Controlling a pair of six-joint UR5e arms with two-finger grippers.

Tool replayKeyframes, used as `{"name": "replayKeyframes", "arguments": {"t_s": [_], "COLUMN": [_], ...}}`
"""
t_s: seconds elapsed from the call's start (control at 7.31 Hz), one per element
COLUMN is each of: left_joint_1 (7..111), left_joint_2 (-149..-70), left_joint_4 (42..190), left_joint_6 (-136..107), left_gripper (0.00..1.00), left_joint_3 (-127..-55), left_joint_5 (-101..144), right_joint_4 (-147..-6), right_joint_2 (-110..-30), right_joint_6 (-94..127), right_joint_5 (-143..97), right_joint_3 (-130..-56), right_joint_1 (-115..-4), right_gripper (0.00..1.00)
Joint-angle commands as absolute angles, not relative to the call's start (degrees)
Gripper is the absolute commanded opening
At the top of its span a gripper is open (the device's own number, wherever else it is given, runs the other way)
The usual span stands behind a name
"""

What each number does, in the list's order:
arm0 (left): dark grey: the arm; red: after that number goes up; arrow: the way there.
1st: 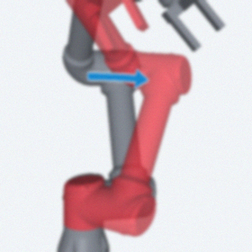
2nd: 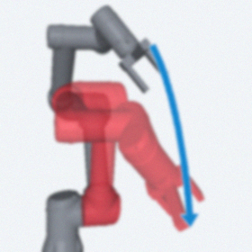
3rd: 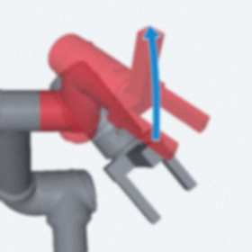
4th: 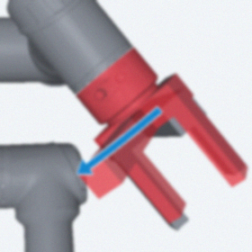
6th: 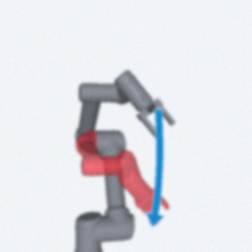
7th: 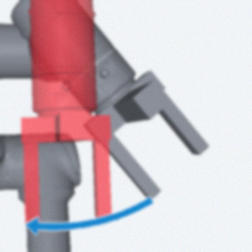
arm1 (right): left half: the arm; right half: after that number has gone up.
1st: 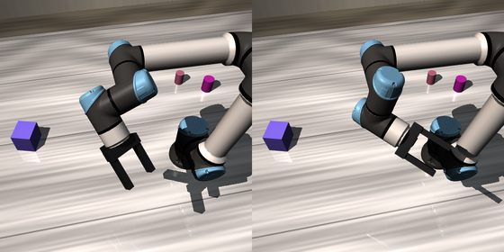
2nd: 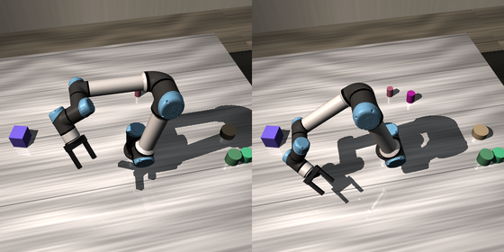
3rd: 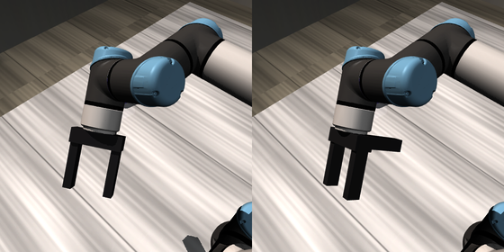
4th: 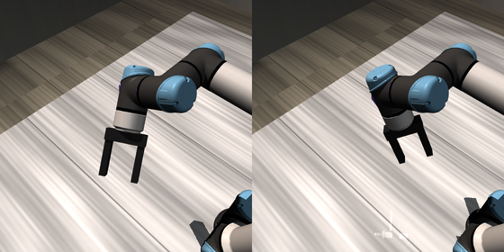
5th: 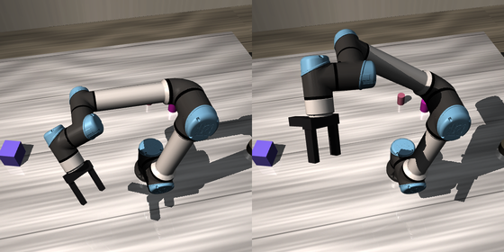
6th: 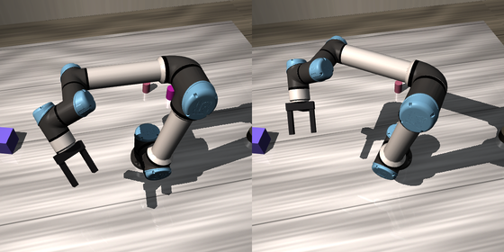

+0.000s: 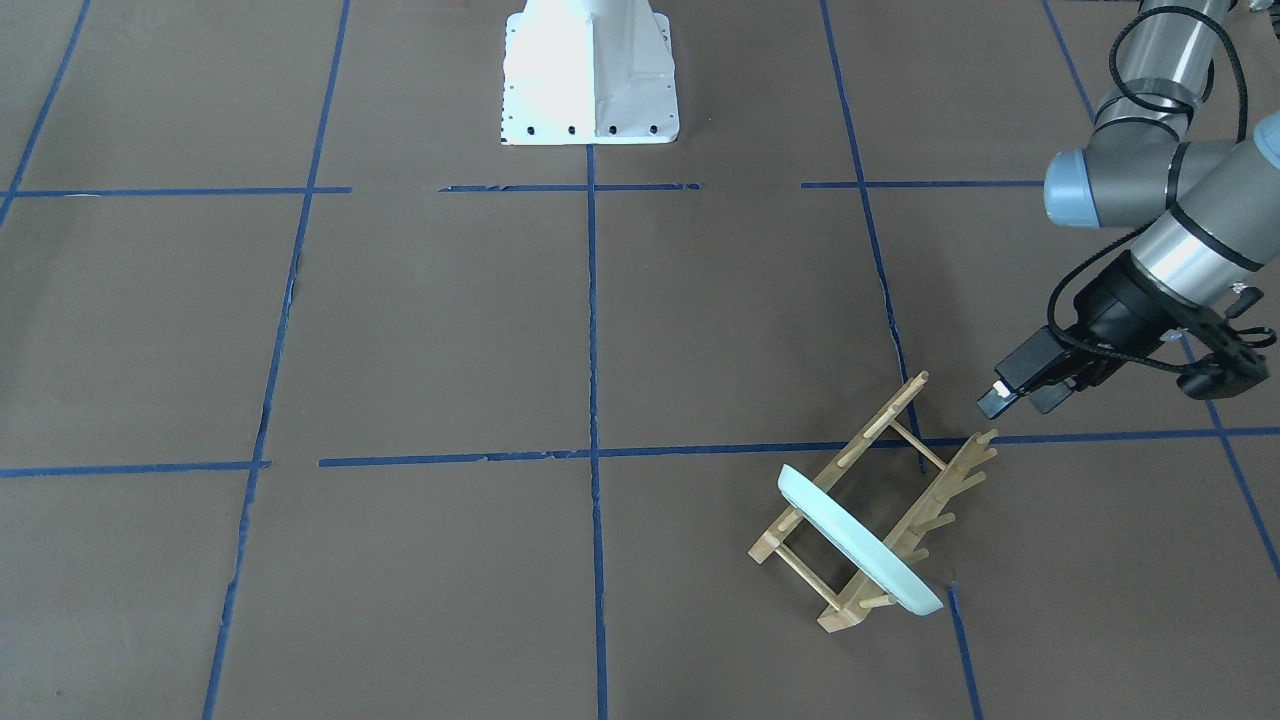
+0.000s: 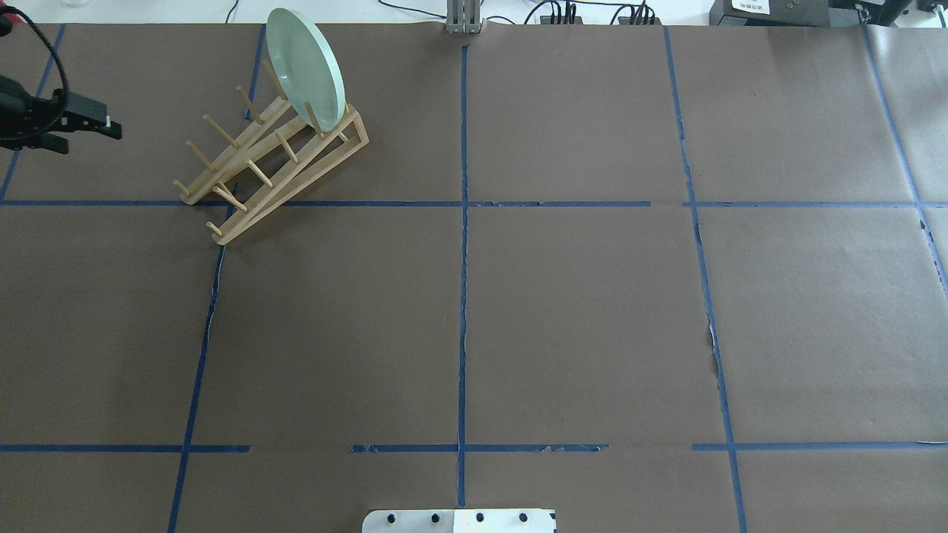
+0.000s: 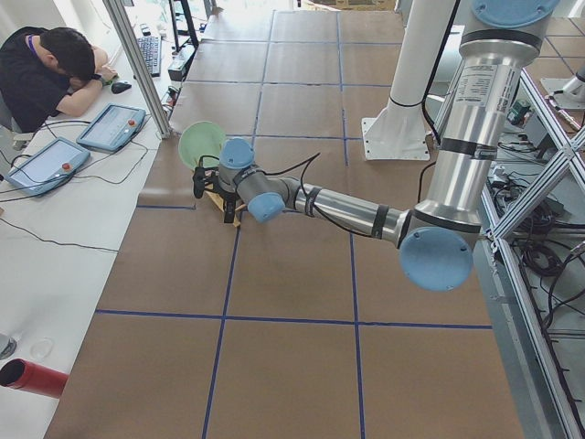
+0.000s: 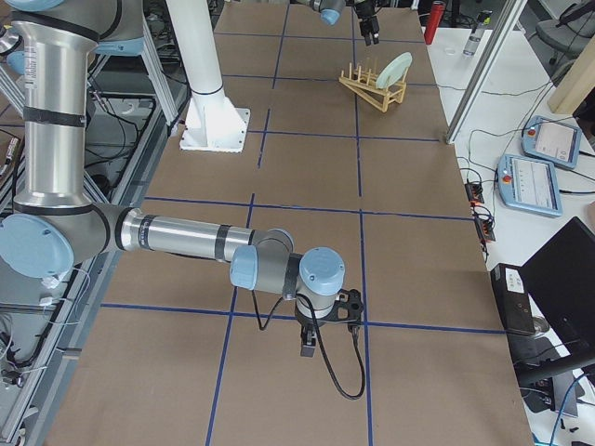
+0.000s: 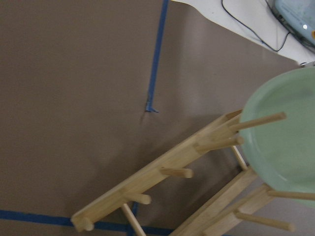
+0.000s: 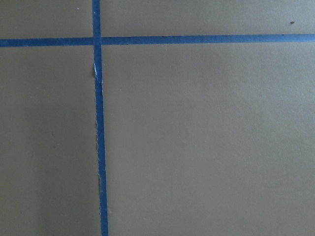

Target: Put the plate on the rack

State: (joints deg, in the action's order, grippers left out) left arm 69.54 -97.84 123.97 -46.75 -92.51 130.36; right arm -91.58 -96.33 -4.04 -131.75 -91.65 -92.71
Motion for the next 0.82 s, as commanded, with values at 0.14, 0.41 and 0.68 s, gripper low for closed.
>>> {"name": "replayKeyframes", "arguments": {"t_s": [0.14, 0.41, 0.68], "left_joint_1": [85.3, 94.0, 95.3], "left_joint_2": [-88.5, -88.7, -89.4], "left_joint_4": [106.8, 95.6, 90.1], "left_joint_6": [-2.7, 8.5, 9.8], "left_gripper": [1.0, 1.0, 1.0], "left_joint_3": [-93.7, -93.5, -93.8], "left_joint_5": [130.4, 130.4, 130.3], "right_joint_4": [-91.6, -91.6, -91.6], "right_joint_2": [-96.3, -96.3, -96.3], "right_joint_6": [-4.0, -4.0, -4.0], "right_joint_5": [-131.7, -131.7, -131.7], "right_joint_3": [-91.7, -91.6, -91.6], "right_joint_1": [-92.7, -92.6, -92.7], "right_gripper": [1.0, 1.0, 1.0]}}
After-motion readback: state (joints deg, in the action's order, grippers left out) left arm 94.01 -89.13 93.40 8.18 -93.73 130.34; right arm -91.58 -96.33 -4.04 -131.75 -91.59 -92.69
